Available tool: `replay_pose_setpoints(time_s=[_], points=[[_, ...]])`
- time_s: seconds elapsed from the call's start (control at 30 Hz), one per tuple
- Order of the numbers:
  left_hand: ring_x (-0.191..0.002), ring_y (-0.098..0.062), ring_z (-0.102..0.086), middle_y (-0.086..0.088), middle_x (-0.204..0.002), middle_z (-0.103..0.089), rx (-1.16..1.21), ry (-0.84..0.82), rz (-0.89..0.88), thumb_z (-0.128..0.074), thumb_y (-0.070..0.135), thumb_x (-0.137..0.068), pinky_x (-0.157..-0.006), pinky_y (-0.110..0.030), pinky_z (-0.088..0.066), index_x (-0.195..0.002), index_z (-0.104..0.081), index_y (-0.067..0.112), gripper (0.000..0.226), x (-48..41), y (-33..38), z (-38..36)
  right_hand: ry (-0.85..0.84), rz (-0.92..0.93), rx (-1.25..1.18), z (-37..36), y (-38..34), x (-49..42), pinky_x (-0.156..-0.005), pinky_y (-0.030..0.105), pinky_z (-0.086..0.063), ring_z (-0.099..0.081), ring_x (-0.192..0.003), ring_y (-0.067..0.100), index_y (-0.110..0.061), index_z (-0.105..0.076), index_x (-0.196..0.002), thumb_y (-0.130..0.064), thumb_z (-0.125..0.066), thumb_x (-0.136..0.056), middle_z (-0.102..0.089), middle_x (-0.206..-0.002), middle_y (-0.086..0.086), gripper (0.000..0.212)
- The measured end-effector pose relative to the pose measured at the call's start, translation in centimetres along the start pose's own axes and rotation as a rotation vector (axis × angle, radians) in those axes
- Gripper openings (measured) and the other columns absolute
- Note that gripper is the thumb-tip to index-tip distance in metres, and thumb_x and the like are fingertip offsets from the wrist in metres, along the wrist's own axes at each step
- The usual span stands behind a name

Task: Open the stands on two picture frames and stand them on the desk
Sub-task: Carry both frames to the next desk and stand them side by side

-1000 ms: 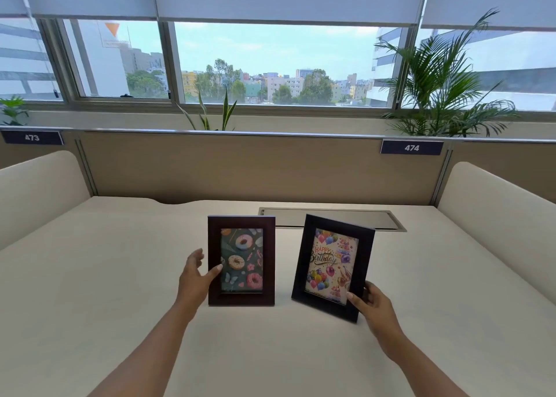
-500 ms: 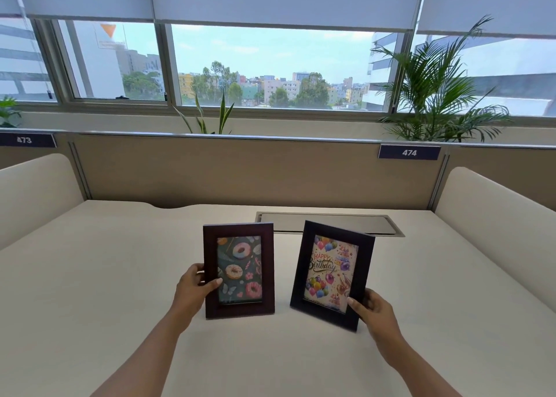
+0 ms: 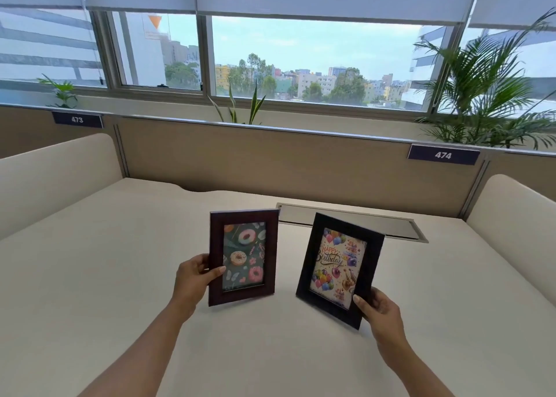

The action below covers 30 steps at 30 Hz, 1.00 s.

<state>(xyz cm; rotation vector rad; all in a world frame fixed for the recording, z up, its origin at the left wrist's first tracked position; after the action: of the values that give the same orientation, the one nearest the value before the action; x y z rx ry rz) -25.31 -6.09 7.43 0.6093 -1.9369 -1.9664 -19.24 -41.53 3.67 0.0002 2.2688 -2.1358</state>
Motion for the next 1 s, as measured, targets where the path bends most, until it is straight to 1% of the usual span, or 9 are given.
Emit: replay_pose_setpoints(time_s=[0.17, 0.3, 0.4, 0.47, 0.57, 0.67, 0.8, 0.9, 1.0], points=[[-0.082, -0.018, -0.066, -0.009, -0.09, -0.068, 0.01, 0.112, -0.042, -0.07, -0.001, -0.073, -0.059, -0.015, -0.056, -0.096, -0.062, 0.009, 0.027, 1.7, 0.7, 2.3, -0.064, -0.018, -0.027, -1.9, 0.7, -0.1, -0.092, 0.04, -0.048, -0.058, -0.103, 0.027, -0.012, -0.055, -0.109, -0.007, -0.06, -0.084, -0.064, -0.106, 0.009, 0.026], [-0.084, -0.023, -0.066, -0.011, -0.092, -0.068, 0.036, 0.22, -0.042, -0.07, 0.0, -0.072, -0.072, -0.028, -0.055, -0.097, -0.063, 0.008, 0.028, 2.8, 1.3, 5.3, -0.134, -0.032, -0.059, -5.1, 0.8, -0.3, -0.092, 0.041, -0.048, -0.058, -0.105, 0.028, -0.007, -0.054, -0.117, -0.008, -0.059, -0.084, -0.064, -0.108, 0.009, 0.034], [-0.085, -0.025, -0.066, -0.012, -0.094, -0.068, 0.048, 0.3, -0.054, -0.07, -0.001, -0.072, -0.077, -0.032, -0.052, -0.1, -0.063, 0.006, 0.029, 3.5, 1.7, 8.9, -0.197, -0.038, -0.071, -8.6, 0.8, -0.1, -0.094, 0.043, -0.047, -0.057, -0.107, 0.03, -0.006, -0.053, -0.118, -0.008, -0.059, -0.084, -0.062, -0.113, 0.012, 0.034], [-0.083, -0.025, -0.066, -0.012, -0.094, -0.068, 0.046, 0.35, -0.073, -0.07, -0.002, -0.072, -0.072, -0.029, -0.054, -0.101, -0.063, 0.005, 0.03, 3.6, 2.0, 11.4, -0.233, -0.042, -0.075, -11.3, 0.6, -0.1, -0.091, 0.041, -0.048, -0.057, -0.106, 0.03, -0.01, -0.054, -0.115, -0.009, -0.058, -0.085, -0.062, -0.111, 0.01, 0.03], [-0.079, -0.02, -0.066, -0.011, -0.093, -0.068, 0.062, 0.402, -0.099, -0.068, -0.003, -0.073, -0.059, -0.018, -0.057, -0.099, -0.063, 0.007, 0.028, 3.0, 2.6, 15.1, -0.294, -0.04, -0.071, -15.7, 0.1, -0.1, -0.09, 0.04, -0.049, -0.058, -0.107, 0.03, -0.007, -0.053, -0.119, -0.009, -0.058, -0.085, -0.062, -0.112, 0.01, 0.034], [-0.078, -0.016, -0.065, -0.01, -0.094, -0.067, 0.058, 0.409, -0.117, -0.067, -0.004, -0.073, -0.057, -0.015, -0.055, -0.099, -0.063, 0.008, 0.029, 1.5, 3.3, 18.6, -0.326, -0.027, -0.081, -20.1, -0.4, 0.0, -0.087, 0.039, -0.05, -0.059, -0.104, 0.027, -0.01, -0.054, -0.117, -0.009, -0.058, -0.085, -0.063, -0.109, 0.008, 0.032], [-0.079, -0.021, -0.065, -0.01, -0.096, -0.067, 0.051, 0.417, -0.132, -0.067, -0.003, -0.074, -0.058, -0.015, -0.056, -0.101, -0.062, 0.005, 0.029, -1.7, 3.9, 23.5, -0.341, -0.011, -0.08, -26.6, -1.0, -0.7, -0.084, 0.035, -0.051, -0.058, -0.103, 0.024, -0.01, -0.052, -0.12, -0.009, -0.056, -0.086, -0.063, -0.106, 0.004, 0.034], [-0.083, -0.026, -0.065, -0.01, -0.099, -0.067, 0.058, 0.431, -0.145, -0.067, -0.002, -0.074, -0.063, -0.021, -0.058, -0.103, -0.062, 0.006, 0.03, -4.9, 4.0, 27.2, -0.357, -0.003, -0.079, -31.6, -1.6, -1.8, -0.082, 0.033, -0.052, -0.058, -0.104, 0.024, -0.01, -0.052, -0.121, -0.009, -0.055, -0.087, -0.063, -0.11, 0.006, 0.034], [-0.087, -0.029, -0.065, -0.01, -0.102, -0.067, 0.077, 0.451, -0.135, -0.068, -0.001, -0.075, -0.08, -0.036, -0.054, -0.102, -0.062, 0.006, 0.029, -8.3, 3.7, 30.4, -0.348, -0.004, -0.096, -36.2, -1.8, -2.9, -0.08, 0.033, -0.052, -0.059, -0.104, 0.024, -0.01, -0.052, -0.12, -0.009, -0.056, -0.087, -0.063, -0.11, 0.006, 0.034]])
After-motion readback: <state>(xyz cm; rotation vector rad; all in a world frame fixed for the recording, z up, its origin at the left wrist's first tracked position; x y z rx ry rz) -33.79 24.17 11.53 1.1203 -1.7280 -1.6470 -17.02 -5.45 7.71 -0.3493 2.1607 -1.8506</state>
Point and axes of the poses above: each hand's wrist, its own x-axis away from the middle knuckle, its own z-axis out of the back of the hand, y = z × x, the point moved 2 cm from there along -x, towards the middle knuckle
